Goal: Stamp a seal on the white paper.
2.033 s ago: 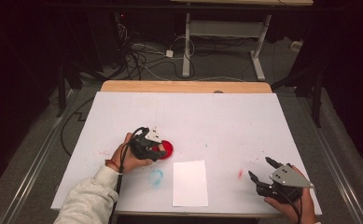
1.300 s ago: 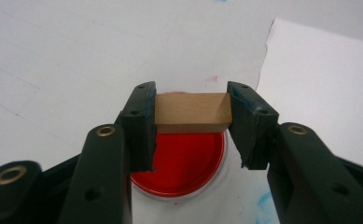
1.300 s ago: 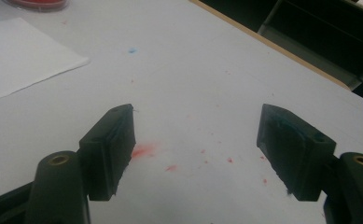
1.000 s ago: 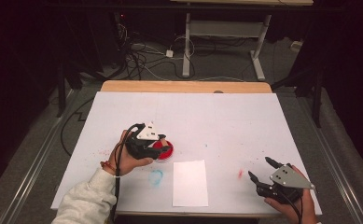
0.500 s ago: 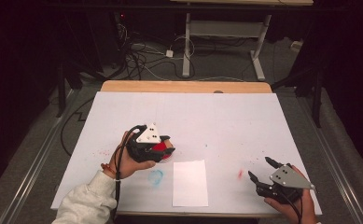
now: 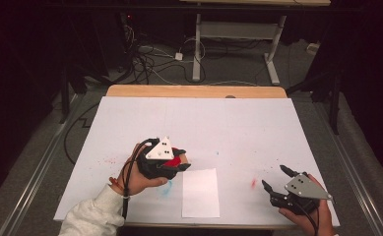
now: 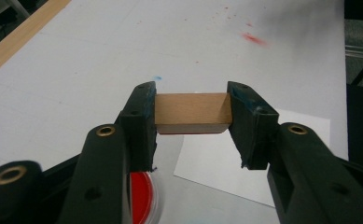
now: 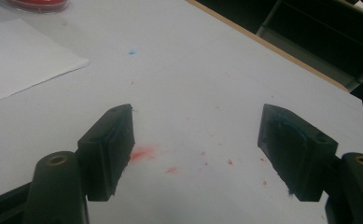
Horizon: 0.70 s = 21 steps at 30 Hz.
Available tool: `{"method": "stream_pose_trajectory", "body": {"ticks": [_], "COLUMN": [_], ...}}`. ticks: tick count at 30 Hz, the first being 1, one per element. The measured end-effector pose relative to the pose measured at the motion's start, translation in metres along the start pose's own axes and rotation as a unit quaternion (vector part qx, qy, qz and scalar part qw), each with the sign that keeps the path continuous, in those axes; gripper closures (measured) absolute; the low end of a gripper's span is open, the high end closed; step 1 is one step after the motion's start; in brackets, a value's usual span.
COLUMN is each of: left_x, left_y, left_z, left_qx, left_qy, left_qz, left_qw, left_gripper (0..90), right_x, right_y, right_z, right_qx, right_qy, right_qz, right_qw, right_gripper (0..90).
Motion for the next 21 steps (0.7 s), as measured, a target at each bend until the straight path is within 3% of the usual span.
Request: {"method": "stream_pose_trajectory", "body": {"ticks": [12,21], "left_x": [0.0,-0.009], "left_y": [-0.022,-0.045], "left_z": [0.021,0.03], "left_qx": [-0.039,-0.064], "left_qy": [-0.026,-0.033], "left_qz": [-0.014,-0.03], "left_qw": [0.9988,0.9969], "left_gripper": [53.5,53.5], "right_x": [0.0,0.001], "right_y": [-0.001,-0.002], "right_z": [-0.002,-0.004], "right_qx": [0.003,0.006], "right_qy": [0.004,0.007], "right_qz": [-0.002,-0.004], "right_qw": [1.0,0.9999], "right_gripper": [27.4,27.6]}}
Point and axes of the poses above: each handheld gripper's, and its own axes: y roughly backward along the jaws, x roughly out of its top, z roughly to its right, the point moved 2 cm from there along -y, roughly forward along the jaws, and after that the axes turned 3 degrees about y, right-handed, at the moved point
